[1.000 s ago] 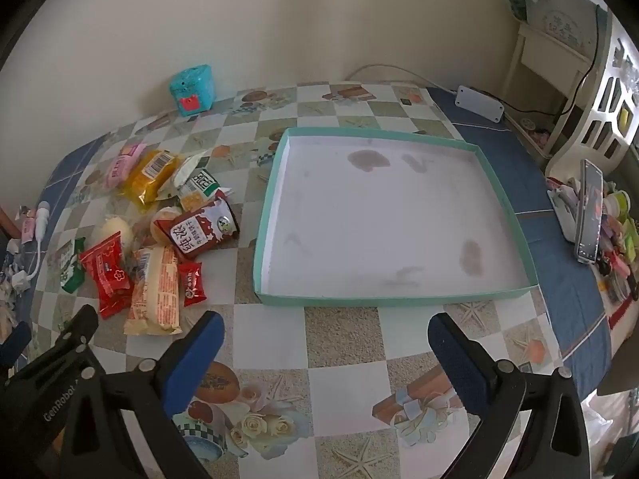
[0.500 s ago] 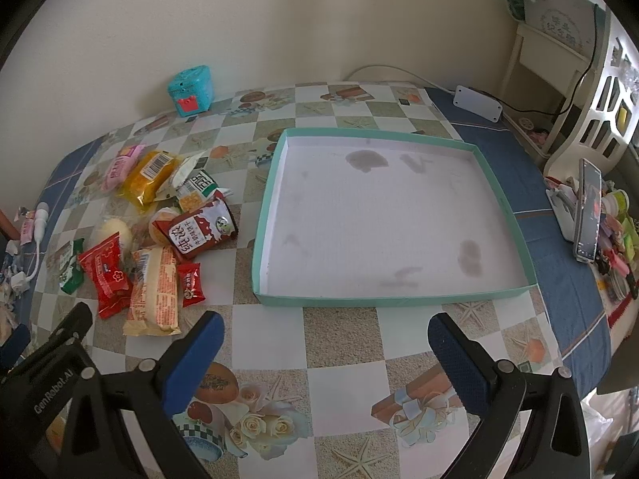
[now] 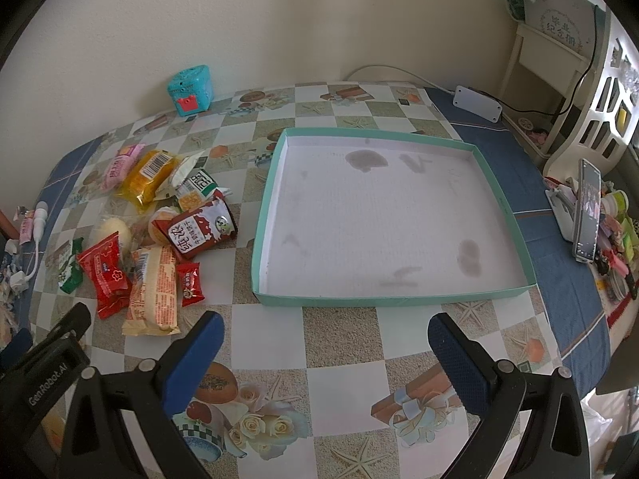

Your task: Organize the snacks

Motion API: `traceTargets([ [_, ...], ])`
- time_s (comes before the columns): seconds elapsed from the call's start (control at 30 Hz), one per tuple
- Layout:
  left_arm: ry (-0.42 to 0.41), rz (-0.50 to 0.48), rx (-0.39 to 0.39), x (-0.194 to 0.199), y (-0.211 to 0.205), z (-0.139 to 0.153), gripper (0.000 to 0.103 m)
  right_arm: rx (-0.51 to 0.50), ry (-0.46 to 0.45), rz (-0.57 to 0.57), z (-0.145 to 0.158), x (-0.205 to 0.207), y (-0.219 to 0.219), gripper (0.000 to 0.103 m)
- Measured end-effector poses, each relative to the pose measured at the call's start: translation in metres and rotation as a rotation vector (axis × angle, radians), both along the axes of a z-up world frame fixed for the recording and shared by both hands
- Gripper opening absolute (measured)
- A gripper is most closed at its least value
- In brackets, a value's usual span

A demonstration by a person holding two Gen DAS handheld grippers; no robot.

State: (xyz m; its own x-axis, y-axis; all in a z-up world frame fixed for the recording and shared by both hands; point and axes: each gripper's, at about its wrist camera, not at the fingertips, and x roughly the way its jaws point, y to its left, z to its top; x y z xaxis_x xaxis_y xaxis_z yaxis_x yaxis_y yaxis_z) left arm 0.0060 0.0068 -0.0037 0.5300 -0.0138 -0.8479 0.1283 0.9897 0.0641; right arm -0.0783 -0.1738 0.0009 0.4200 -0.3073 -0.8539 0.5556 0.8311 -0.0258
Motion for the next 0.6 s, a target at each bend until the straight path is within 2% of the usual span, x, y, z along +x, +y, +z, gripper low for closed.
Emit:
traceTargets([
  [0.6,0.032,0.02,-0.025,0.0021,0.0032,-0.0041,0.103,-0.003,0.002,-0.001,-0.0005,-0.0001,0.0001,0.103],
])
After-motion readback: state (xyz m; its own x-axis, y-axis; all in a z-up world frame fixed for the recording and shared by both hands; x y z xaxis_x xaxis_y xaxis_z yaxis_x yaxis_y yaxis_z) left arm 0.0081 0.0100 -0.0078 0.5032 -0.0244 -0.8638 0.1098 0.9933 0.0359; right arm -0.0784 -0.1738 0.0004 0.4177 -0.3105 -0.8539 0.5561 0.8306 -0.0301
